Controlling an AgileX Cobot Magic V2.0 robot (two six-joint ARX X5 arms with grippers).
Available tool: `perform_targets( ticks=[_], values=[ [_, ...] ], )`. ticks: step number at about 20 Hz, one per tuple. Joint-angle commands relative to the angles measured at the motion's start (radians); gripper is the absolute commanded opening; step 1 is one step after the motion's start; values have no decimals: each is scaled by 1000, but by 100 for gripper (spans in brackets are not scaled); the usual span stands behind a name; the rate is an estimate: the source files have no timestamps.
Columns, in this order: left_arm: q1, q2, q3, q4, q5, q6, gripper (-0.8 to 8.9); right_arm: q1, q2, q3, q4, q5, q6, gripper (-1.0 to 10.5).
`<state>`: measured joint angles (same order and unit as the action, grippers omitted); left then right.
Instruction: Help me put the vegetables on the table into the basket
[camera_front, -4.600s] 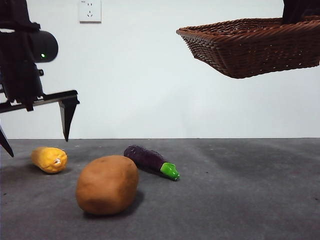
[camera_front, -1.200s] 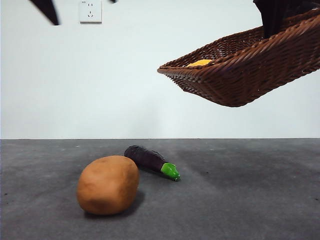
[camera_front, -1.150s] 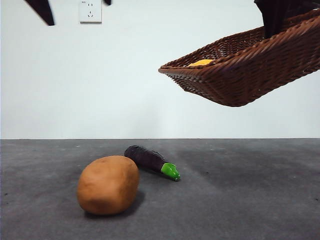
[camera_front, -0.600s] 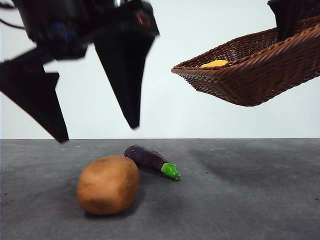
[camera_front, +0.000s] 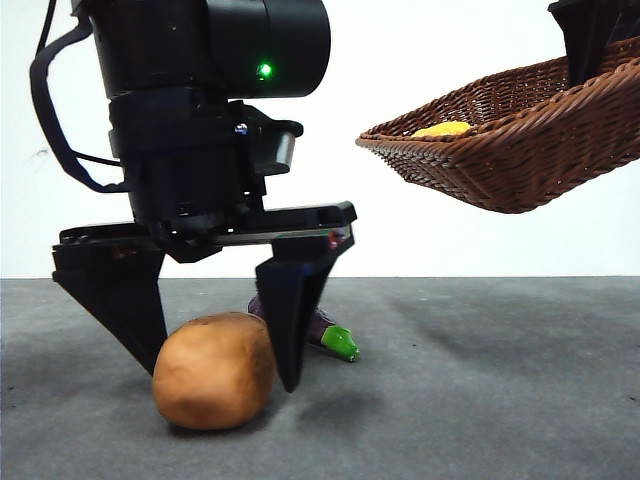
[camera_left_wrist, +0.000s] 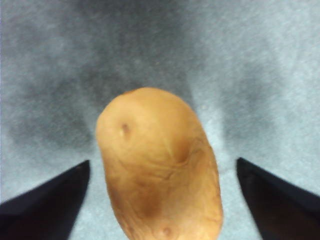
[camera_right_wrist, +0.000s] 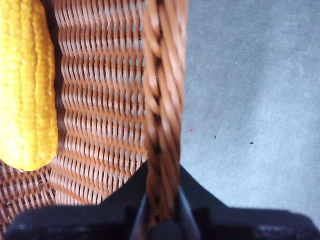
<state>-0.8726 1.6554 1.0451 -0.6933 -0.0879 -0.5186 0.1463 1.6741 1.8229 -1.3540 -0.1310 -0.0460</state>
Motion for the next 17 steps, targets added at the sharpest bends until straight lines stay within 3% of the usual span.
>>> perform_targets(
  ticks=[1,6,10,14,17],
  values=[
    [2,9,-6,4,-2,-9,-34,3,-3,-6,-20,-11,-8,-11],
    [6,-57,4,-15,-26,25,-8,3,-3,-6,-20,-11,-10,-11],
    [6,-295,48,-8,161,24,-8,3,-3,-6,-20,-19,-10,-11],
    [5,-453,68,149,326,-56,-8,10,-3,-6,-20,-163,-10,-11],
    [5,-462,77,302,335,-104,-8,47,-3,-6,-22,-179,2,-11]
  ],
)
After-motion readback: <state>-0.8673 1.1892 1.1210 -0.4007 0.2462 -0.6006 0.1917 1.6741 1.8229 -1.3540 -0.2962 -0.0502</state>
